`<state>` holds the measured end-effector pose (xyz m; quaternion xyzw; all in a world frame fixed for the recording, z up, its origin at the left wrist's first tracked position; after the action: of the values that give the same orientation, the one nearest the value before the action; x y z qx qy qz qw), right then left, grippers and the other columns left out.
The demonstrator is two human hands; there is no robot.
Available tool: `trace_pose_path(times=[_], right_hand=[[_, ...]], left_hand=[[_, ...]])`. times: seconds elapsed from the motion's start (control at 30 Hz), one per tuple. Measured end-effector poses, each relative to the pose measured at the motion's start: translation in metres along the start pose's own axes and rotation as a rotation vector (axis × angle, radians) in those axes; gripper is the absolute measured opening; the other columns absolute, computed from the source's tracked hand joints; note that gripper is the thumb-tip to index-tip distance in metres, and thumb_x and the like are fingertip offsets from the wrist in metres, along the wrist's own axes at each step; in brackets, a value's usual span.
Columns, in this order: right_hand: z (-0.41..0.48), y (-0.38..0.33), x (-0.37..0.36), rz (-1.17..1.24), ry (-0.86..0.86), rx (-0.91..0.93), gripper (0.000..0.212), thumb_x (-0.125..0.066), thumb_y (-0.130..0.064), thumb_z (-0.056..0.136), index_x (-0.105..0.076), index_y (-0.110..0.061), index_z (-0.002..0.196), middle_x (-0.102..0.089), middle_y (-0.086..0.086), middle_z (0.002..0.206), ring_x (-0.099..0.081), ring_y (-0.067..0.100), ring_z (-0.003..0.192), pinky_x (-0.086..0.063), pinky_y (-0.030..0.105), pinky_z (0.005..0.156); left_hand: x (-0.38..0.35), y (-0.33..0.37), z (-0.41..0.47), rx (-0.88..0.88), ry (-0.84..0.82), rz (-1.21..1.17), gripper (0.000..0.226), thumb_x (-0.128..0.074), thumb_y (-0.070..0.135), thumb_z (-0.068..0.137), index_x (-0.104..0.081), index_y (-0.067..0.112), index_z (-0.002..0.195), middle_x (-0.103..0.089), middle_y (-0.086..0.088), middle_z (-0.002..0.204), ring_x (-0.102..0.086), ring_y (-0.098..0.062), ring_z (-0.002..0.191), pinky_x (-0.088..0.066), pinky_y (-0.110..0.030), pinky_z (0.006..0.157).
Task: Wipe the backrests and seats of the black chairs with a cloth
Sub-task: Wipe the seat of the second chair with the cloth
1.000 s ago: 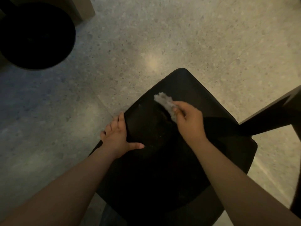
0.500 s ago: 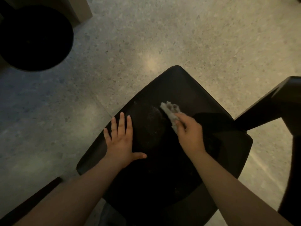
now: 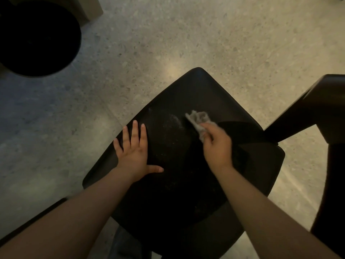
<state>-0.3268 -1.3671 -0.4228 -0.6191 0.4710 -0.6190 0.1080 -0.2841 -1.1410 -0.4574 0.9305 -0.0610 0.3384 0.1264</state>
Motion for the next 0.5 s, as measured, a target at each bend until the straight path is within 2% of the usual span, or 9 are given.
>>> trace_pose_path(times=[0.07, 0.13, 0.27, 0.43, 0.5], right_hand=[[-0.016, -0.006, -0.007, 0.004, -0.135, 0.041, 0.031, -0.056, -0.007, 0.093, -0.066, -0.022, 0.118, -0.058, -0.012, 0.116, -0.054, 0.004, 0.111, -0.043, 0.023, 0.100], [-0.021, -0.006, 0.000, 0.026, -0.182, 0.046, 0.033, -0.055, -0.009, 0.094, -0.063, -0.026, 0.121, -0.057, -0.014, 0.120, -0.053, 0.001, 0.111, -0.043, 0.014, 0.095], [-0.002, 0.011, 0.035, 0.027, 0.034, -0.014, 0.033, -0.053, -0.007, 0.095, -0.062, -0.024, 0.122, -0.058, -0.010, 0.122, -0.053, 0.002, 0.111, -0.040, 0.004, 0.087], [0.023, 0.023, 0.024, -0.015, 0.083, -0.145, 0.031, -0.050, -0.011, 0.098, -0.062, -0.021, 0.124, -0.058, 0.000, 0.129, -0.053, 0.009, 0.115, -0.041, 0.017, 0.093], [0.013, 0.016, 0.006, -0.032, 0.036, -0.089, 0.029, -0.052, -0.012, 0.096, -0.064, -0.024, 0.119, -0.059, 0.000, 0.125, -0.055, 0.011, 0.113, -0.047, 0.026, 0.097]], left_hand=[[0.001, 0.001, -0.001, -0.004, 0.016, -0.006, 0.147, -0.074, 0.071, 0.062, 0.038, 0.020, 0.143, 0.050, -0.005, 0.146, 0.041, -0.034, 0.135, 0.013, -0.061, 0.113], [0.003, 0.001, -0.004, -0.011, 0.039, -0.011, 0.147, -0.075, 0.069, 0.062, 0.035, 0.019, 0.145, 0.047, -0.006, 0.148, 0.039, -0.033, 0.137, 0.012, -0.060, 0.114], [0.002, 0.001, -0.013, -0.032, 0.131, -0.031, 0.144, -0.073, 0.070, 0.063, 0.032, 0.019, 0.146, 0.040, -0.005, 0.153, 0.034, -0.030, 0.140, 0.008, -0.059, 0.117], [-0.013, 0.017, -0.030, -0.057, 0.132, -0.048, 0.139, -0.070, 0.071, 0.066, 0.029, 0.018, 0.148, 0.039, -0.004, 0.153, 0.035, -0.029, 0.140, 0.010, -0.058, 0.117], [-0.020, 0.024, -0.033, -0.059, 0.112, -0.037, 0.139, -0.069, 0.072, 0.066, 0.029, 0.018, 0.148, 0.040, -0.004, 0.152, 0.036, -0.030, 0.139, 0.010, -0.059, 0.116]])
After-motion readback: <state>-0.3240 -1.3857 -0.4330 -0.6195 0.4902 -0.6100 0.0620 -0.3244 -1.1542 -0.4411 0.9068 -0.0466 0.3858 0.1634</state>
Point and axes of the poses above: each hand's wrist, its own z-axis towards the middle knuckle, its own x-axis out of the back of the hand, y = z × x, the point moved 5 cm from there along z, towards the middle knuckle
